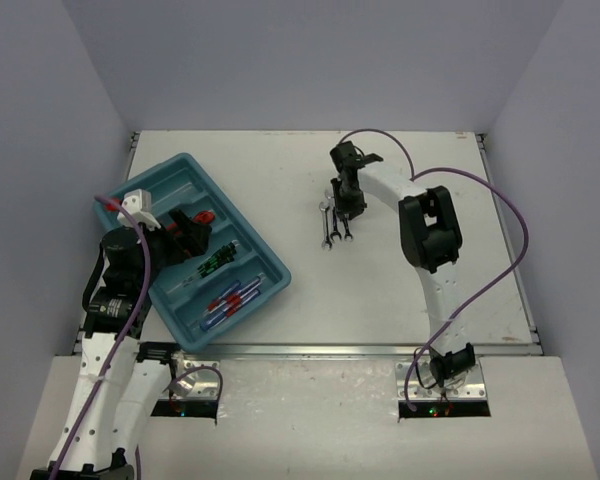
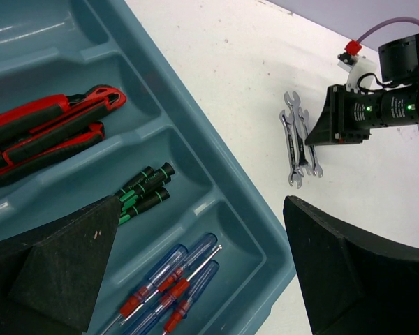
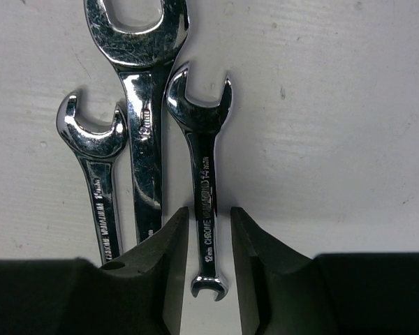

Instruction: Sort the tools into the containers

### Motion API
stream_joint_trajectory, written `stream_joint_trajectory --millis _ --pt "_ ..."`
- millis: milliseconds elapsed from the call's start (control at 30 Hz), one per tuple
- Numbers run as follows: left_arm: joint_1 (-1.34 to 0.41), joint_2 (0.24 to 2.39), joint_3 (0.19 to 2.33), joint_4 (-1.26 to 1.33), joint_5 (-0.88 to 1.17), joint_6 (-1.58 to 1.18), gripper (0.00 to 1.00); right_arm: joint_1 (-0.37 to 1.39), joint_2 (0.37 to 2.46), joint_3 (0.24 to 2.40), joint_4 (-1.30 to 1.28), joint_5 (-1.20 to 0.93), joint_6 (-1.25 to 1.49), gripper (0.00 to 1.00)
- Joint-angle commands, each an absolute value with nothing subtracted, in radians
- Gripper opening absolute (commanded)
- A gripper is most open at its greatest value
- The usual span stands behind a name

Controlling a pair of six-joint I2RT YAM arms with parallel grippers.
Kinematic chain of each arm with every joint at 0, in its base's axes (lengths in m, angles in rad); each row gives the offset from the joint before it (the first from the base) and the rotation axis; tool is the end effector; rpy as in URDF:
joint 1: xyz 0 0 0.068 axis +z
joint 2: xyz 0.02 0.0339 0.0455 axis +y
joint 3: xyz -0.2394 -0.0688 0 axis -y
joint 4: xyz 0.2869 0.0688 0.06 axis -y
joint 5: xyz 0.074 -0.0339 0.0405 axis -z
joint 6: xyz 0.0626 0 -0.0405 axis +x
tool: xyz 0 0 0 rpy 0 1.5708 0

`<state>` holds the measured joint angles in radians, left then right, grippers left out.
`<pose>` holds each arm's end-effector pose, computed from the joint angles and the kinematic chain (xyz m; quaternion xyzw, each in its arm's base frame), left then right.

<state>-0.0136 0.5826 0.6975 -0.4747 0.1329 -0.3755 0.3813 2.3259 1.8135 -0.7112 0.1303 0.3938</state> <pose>0.2254 -0.0114 0.2898 -0.1105 0.8138 -0.1634 0.5466 0.4763 0.1822 0.0715 0.0174 0.9828 0.0058 0.1838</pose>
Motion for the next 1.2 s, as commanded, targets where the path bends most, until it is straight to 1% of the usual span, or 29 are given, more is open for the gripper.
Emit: stream_joint_trajectory --millis 0,33,67,167,200,300,433,533,600,700,767,800,867,900,1000,1067,1167 --pt "-0.021 0.581 0.701 -0.427 0.146 -0.365 1.0 0.373 2.439 1.821 -0.734 0.176 0.365 0.25" --pt "-0.021 0.58 0.701 -0.428 0.146 -0.365 1.0 0.373 2.44 1.821 -0.733 0.179 0.364 0.23" --pt "-0.021 0.58 0.701 -0.428 0.146 -0.365 1.0 0.373 2.442 1.821 -0.736 0.179 0.359 0.19" --pt "-0.021 0.575 0.701 -0.426 0.146 -0.365 1.0 0.373 2.44 1.81 -0.74 0.169 0.354 0.02" --pt "-0.021 0.575 0.701 -0.426 0.146 -0.366 1.0 0.373 2.43 1.801 -0.741 0.162 0.353 0.0" --pt "-0.021 0.579 0.703 -0.425 0.152 -0.366 1.0 0.377 2.353 1.71 -0.703 0.162 0.362 0.0" --pt "-0.021 0.608 0.715 -0.416 0.229 -0.376 1.0 0.383 2.148 1.565 -0.62 0.187 0.38 0.0" --pt "-0.023 0.626 0.677 -0.331 0.349 -0.454 1.0 0.385 2.035 1.458 -0.562 0.2 0.385 0.0" --pt "-0.029 0.631 0.627 -0.245 0.396 -0.514 1.0 0.385 1.981 1.428 -0.562 0.207 0.384 0.0" --pt "-0.084 0.652 0.594 -0.168 0.393 -0.568 1.0 0.384 1.932 1.396 -0.57 0.203 0.386 0.0" --pt "-0.148 0.673 0.597 -0.131 0.359 -0.592 1.0 0.387 1.895 1.347 -0.549 0.192 0.396 0.0" --pt "-0.149 0.685 0.597 -0.114 0.343 -0.601 1.0 0.388 1.878 1.347 -0.549 0.186 0.396 0.0" --pt "-0.247 0.737 0.609 -0.062 0.302 -0.633 1.0 0.402 1.823 1.308 -0.535 0.179 0.402 0.0" --pt "-0.264 0.757 0.609 -0.037 0.299 -0.646 1.0 0.41 1.805 1.295 -0.532 0.178 0.399 0.0" --pt "-0.311 0.821 0.594 0.085 0.297 -0.71 1.0 0.455 1.737 1.282 -0.529 0.169 0.392 0.0" --pt "-0.343 0.873 0.575 0.211 0.29 -0.77 1.0 0.518 1.668 1.26 -0.499 0.16 0.368 0.0" --pt "-0.379 0.927 0.572 0.3 0.284 -0.809 1.0 0.594 1.573 1.241 -0.462 0.129 0.366 0.0"
